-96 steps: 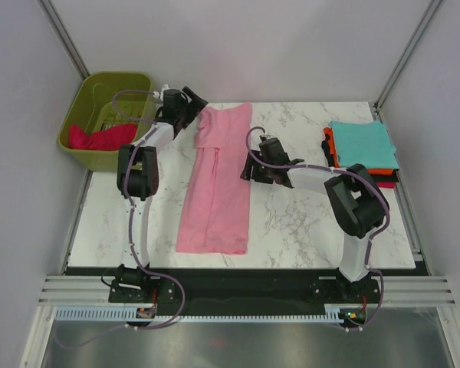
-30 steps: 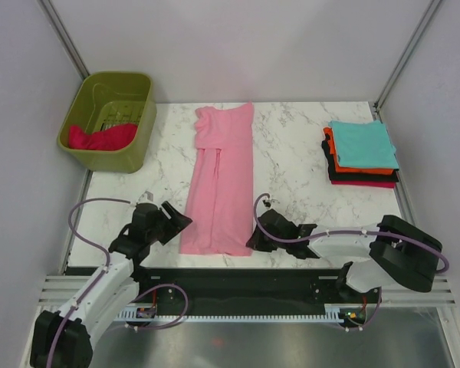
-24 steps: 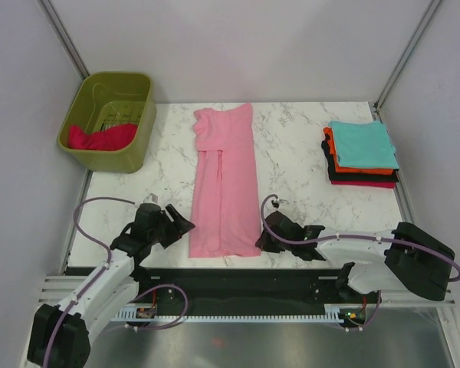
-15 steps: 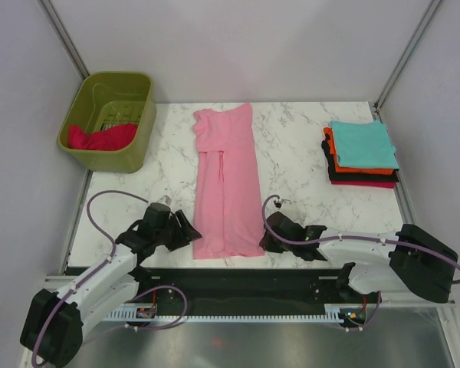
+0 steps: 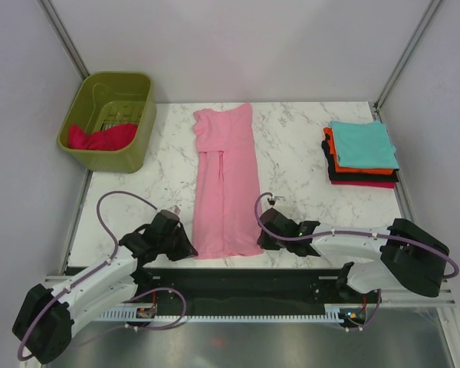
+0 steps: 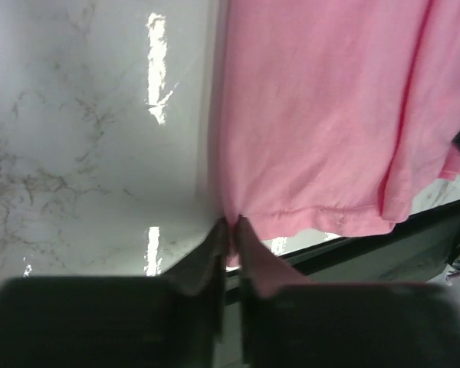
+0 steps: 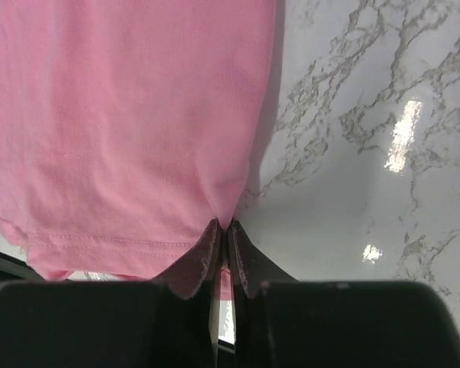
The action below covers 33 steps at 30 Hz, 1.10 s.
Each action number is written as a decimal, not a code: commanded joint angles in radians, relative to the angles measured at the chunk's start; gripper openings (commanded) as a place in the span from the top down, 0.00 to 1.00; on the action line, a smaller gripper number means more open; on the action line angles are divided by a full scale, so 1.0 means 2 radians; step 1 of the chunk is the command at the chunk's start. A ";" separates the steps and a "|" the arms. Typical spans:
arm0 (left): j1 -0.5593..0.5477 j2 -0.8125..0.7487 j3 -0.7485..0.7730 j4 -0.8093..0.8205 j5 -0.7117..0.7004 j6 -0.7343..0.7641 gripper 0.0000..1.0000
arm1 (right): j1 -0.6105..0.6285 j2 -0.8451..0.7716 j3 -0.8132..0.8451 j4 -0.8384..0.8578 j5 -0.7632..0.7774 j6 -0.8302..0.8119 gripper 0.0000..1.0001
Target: Fold and stack the t-shirts
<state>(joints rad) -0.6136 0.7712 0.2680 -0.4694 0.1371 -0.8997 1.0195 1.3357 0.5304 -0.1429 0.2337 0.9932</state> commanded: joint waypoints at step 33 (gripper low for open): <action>0.047 0.104 0.182 -0.002 -0.029 0.020 0.98 | -0.037 -0.036 0.147 -0.108 0.048 -0.061 1.00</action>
<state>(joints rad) -0.5613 0.9356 0.5461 -0.4946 0.1246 -0.8963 0.9932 1.2400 0.7418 -0.3313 0.2535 0.9131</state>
